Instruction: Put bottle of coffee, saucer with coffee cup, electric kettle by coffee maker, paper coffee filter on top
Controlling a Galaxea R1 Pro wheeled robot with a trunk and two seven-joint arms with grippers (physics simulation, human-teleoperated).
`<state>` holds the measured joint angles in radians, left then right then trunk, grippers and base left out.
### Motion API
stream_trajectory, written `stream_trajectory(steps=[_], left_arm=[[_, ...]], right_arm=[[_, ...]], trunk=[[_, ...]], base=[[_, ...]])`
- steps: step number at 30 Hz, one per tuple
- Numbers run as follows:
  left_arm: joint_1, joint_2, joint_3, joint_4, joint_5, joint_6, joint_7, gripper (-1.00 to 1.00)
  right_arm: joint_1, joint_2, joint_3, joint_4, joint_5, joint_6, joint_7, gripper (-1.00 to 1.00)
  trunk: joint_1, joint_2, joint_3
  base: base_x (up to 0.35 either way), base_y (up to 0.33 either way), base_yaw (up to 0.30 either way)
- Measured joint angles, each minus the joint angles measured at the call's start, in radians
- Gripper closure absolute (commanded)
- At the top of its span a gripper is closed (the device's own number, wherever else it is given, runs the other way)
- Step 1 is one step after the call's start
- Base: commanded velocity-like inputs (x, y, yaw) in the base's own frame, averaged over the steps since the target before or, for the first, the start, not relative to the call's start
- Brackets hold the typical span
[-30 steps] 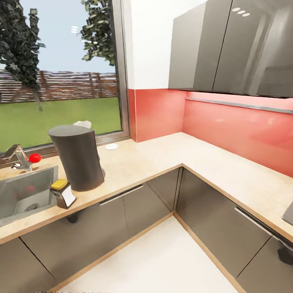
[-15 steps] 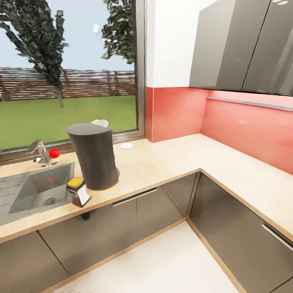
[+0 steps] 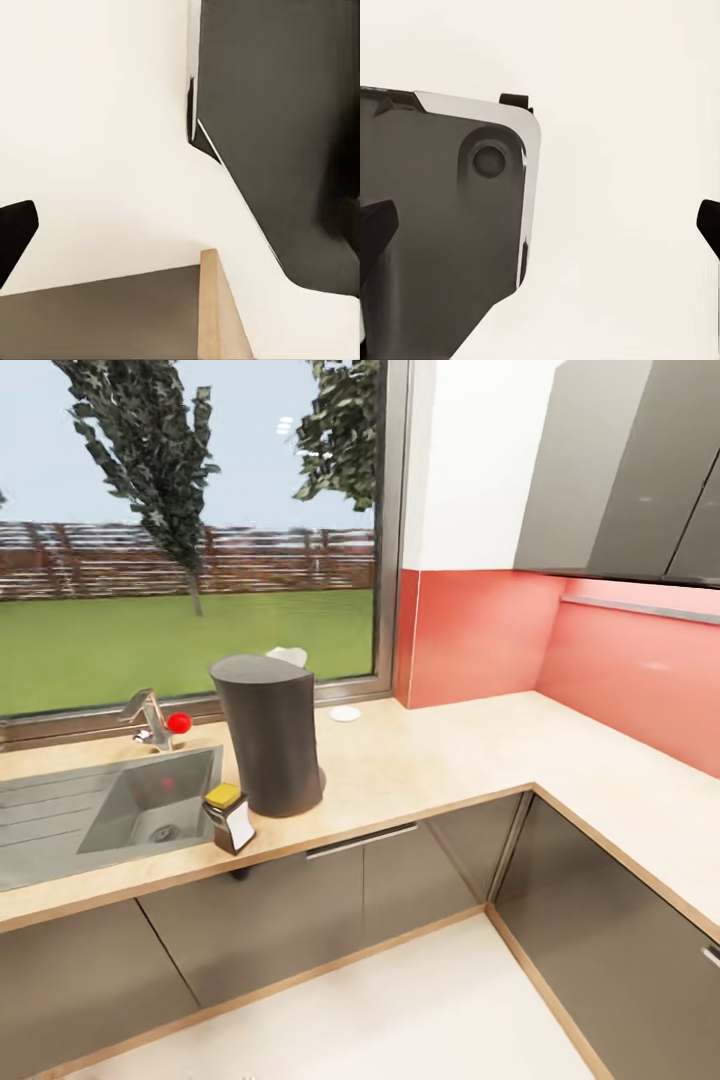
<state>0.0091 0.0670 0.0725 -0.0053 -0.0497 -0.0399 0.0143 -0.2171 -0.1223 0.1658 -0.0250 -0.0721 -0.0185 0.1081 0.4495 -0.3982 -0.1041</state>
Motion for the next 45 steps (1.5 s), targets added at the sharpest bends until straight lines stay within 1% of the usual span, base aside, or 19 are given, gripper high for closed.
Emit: stream_trajectory(steps=[2,3,5,6,7,10,13,16,18,28,31,34,35,36,37,39,41,43,45], left_arm=[[0.003,0.008,0.0,0.0,0.0,-0.011,-0.013,-1.0],[0.004,0.014,0.002,0.0,0.008,-0.017,-0.02,-1.0],[0.004,0.033,0.011,0.0,0.042,-0.023,-0.025,-1.0],[0.004,0.052,0.014,0.0,0.072,-0.026,-0.027,-1.0],[0.005,0.063,0.014,0.001,0.089,-0.027,-0.028,-1.0],[0.02,0.079,0.015,0.001,0.118,-0.028,-0.028,-1.0],[0.029,0.08,0.013,0.0,0.122,-0.029,-0.028,-1.0],[0.031,0.072,0.007,-0.002,0.117,-0.037,-0.024,-1.0],[0.032,0.071,0.005,-0.003,0.117,-0.043,-0.023,-1.0],[0.032,0.068,0.009,-0.004,0.12,-0.049,-0.023,-1.0],[0.032,0.067,0.011,-0.008,0.121,-0.05,-0.024,-1.0],[0.032,0.058,0.012,-0.015,0.121,-0.06,-0.024,-1.0],[0.032,0.057,0.012,-0.016,0.122,-0.07,-0.023,-1.0],[0.031,0.056,0.011,-0.018,0.123,-0.147,-0.023,-1.0],[0.029,0.057,0.009,-0.019,0.124,-0.25,-0.024,-1.0],[0.024,0.063,0.008,-0.02,0.124,-0.328,-0.025,-1.0],[0.022,0.065,0.007,-0.021,0.124,-0.366,-0.026,-1.0],[0.021,0.066,0.006,-0.027,0.123,-0.382,-0.026,-1.0],[0.021,0.065,0.011,-0.064,0.125,-0.392,-0.026,-1.0]], right_arm=[[0.0,0.0,0.0,0.0,0.0,-0.001,0.0,-1.0],[0.0,0.0,0.0,0.0,0.0,-0.001,0.001,-1.0],[0.0,0.0,0.0,0.0,-0.001,-0.001,0.002,-1.0],[0.0,0.0,0.0,0.0,-0.001,-0.001,0.002,-1.0],[0.0,0.0,0.0,0.0,-0.001,-0.001,0.002,-1.0],[0.0,0.0,0.001,-0.001,0.0,-0.001,0.002,-1.0],[0.0,0.002,0.002,-0.001,0.013,-0.001,0.001,-1.0],[0.0,0.003,0.003,-0.002,0.039,-0.002,0.001,-1.0],[0.0,0.003,0.003,-0.002,0.045,-0.003,0.002,-1.0],[0.0,0.003,-0.002,-0.002,0.045,-0.002,0.003,-1.0],[0.0,0.003,-0.003,-0.003,0.045,-0.002,0.002,-1.0],[0.0,0.003,-0.003,-0.002,0.044,-0.002,0.002,-1.0],[0.0,0.003,-0.003,-0.002,0.044,-0.002,0.002,-1.0],[0.0,0.003,-0.003,-0.002,0.044,-0.002,0.003,-1.0],[0.0,0.003,-0.003,-0.002,0.044,-0.002,0.002,-1.0],[0.0,0.003,-0.003,-0.002,0.044,-0.002,0.002,-1.0],[0.0,0.003,-0.003,-0.002,0.044,-0.002,0.001,-1.0],[0.0,0.003,-0.003,-0.003,0.044,-0.002,0.001,-1.0],[0.0,0.003,-0.004,-0.003,0.044,-0.002,0.001,-1.0]], trunk=[[0.0,0.0,-0.002],[0.0,0.0,-0.003],[0.0,0.0,-0.004],[0.0,0.0,-0.004],[0.0,0.0,-0.004],[0.0,0.0,-0.005],[0.0,0.0,-0.005],[0.0,0.0,-0.005],[0.0,0.0,-0.005],[0.0,0.0,-0.005],[0.0,0.0,-0.005],[0.0,0.0,-0.005],[0.0,0.0,-0.005],[0.0,0.0,-0.005],[0.0,0.0,-0.005],[0.0,0.0,-0.005],[0.0,0.0,-0.005],[0.0,0.0,-0.005],[0.0,0.0,-0.005]], base=[[0.0,0.0,0.244],[0.0,0.0,0.21],[0.0,0.0,0.113],[0.0,0.0,0.049],[0.0,0.0,0.031],[0.0,0.0,0.011],[0.0,0.0,0.003],[0.0,0.0,0.0],[0.0,0.0,0.0],[0.0,-0.005,0.0],[0.0,-0.177,0.0],[0.014,-0.254,0.0],[0.063,-0.269,0.0],[0.096,-0.271,0.0],[0.122,-0.264,0.0],[0.171,-0.239,0.0],[0.212,-0.214,0.0],[0.23,-0.203,0.032],[0.238,-0.177,0.167]])
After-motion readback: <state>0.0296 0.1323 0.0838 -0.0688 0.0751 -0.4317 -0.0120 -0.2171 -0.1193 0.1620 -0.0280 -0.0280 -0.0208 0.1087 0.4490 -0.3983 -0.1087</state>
